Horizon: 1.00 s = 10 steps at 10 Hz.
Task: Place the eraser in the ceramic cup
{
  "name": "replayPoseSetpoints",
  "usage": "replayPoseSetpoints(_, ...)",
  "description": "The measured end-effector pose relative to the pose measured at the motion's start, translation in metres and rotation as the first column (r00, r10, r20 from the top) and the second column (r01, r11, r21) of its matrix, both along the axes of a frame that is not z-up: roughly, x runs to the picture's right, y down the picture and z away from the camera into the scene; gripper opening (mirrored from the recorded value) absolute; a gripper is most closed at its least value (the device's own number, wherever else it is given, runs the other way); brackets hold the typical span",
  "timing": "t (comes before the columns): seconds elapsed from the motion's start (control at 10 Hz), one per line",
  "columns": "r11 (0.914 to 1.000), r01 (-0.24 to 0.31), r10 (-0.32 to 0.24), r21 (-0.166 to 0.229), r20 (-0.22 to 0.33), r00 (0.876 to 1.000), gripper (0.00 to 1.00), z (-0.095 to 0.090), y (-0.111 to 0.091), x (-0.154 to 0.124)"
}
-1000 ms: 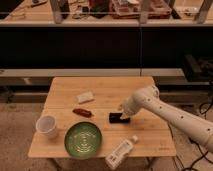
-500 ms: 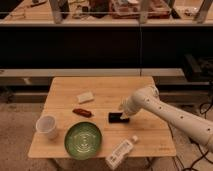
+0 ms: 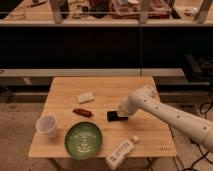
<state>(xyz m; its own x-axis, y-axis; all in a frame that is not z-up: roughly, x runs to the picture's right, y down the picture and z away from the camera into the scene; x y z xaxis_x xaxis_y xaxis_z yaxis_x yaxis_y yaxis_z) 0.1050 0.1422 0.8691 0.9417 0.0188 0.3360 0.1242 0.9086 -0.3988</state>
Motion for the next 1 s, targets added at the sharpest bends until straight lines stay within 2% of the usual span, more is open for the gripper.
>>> replayPoseSetpoints(0.2, 0.9998, 0.019, -0.019, 0.008, 0.003, 1.000, 0.26, 0.000, 0.000, 0.001)
replayPoseSetpoints(0.3, 0.9996, 0.027, -0.027, 0.003, 0.002, 1.000, 0.34, -0.002, -0.001, -0.001)
replayPoseSetpoints(0.4, 0.9987, 0.048, -0.048, -0.016, -0.007, 0.999, 0.47, -0.012, -0.006, 0.000)
replayPoseSetpoints(0.6, 0.9943, 0.095, -0.096, -0.049, -0.019, 0.995, 0.64, -0.033, -0.018, 0.001)
replayPoseSetpoints(0.7, 0.9895, 0.125, -0.128, -0.073, -0.032, 0.991, 0.76, -0.047, -0.028, -0.002)
replayPoseSetpoints(0.8, 0.9869, 0.133, -0.137, -0.091, -0.033, 0.990, 0.79, -0.052, -0.033, -0.002)
replayPoseSetpoints(1.0, 0.9795, 0.146, -0.151, -0.139, -0.022, 0.988, 0.80, -0.053, -0.036, 0.001)
